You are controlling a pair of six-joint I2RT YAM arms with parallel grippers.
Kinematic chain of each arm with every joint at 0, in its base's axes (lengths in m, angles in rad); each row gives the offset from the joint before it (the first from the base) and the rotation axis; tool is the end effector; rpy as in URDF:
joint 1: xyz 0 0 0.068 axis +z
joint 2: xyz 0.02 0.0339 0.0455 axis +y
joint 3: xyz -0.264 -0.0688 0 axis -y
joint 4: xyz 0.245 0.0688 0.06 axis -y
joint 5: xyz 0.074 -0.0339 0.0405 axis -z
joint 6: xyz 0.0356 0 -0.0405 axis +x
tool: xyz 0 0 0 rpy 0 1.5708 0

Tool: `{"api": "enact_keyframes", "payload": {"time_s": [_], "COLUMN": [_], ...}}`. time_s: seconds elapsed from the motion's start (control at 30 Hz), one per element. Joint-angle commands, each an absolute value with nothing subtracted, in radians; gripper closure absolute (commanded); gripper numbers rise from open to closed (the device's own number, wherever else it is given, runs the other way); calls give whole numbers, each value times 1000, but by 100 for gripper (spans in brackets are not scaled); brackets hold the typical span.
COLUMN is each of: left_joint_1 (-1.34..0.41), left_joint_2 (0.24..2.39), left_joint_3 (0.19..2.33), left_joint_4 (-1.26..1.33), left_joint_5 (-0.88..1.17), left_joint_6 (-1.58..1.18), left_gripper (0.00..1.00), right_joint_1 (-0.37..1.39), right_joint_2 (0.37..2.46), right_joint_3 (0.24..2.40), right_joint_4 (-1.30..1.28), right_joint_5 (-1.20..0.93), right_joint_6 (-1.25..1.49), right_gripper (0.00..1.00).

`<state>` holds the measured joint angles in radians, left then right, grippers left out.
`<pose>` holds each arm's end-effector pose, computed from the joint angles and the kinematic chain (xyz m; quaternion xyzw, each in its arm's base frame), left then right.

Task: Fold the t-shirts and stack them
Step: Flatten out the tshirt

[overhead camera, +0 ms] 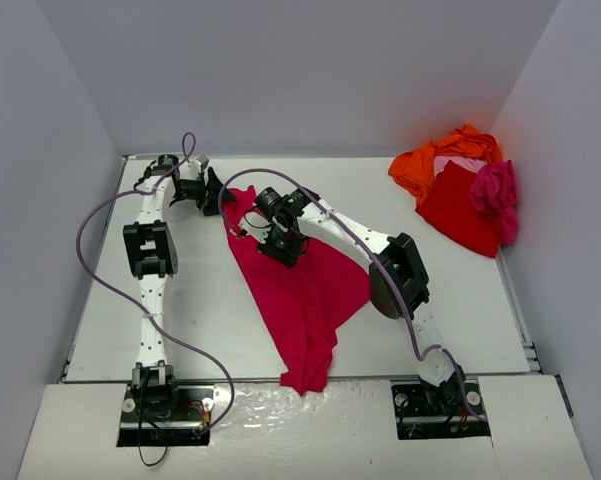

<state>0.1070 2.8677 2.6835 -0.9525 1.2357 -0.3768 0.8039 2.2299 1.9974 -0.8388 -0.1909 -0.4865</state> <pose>0.5624 0.0266 0.1213 -0.0696 0.8027 -0.5842 0.0979 0.3324 0.3547 0.2285 -0.5989 0.7565 0.1301 0.2283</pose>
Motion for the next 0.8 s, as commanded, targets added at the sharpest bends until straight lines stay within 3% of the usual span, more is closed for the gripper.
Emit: {"api": "enact_keyframes", "payload": {"time_s": [0.0, 0.5, 0.77], "left_joint_1": [111, 193, 185], "left_joint_2": [2927, 2856, 2886], "left_joint_3": [2693, 2678, 2720], "left_joint_4": [-881, -967, -926], "left_joint_5": [986, 711, 701], "left_joint_6": [-361, -238, -288], "left_gripper": [47, 52, 52], "right_joint_1": [816, 815, 815], "right_joint_2": [2222, 2211, 2207], "right_joint_3": [2048, 1993, 1998], "right_joint_4": [-873, -882, -882], "right_joint_5": [-191, -265, -272], "right_joint_6": [-478, -499, -497], "right_gripper": [78, 80, 80]}}
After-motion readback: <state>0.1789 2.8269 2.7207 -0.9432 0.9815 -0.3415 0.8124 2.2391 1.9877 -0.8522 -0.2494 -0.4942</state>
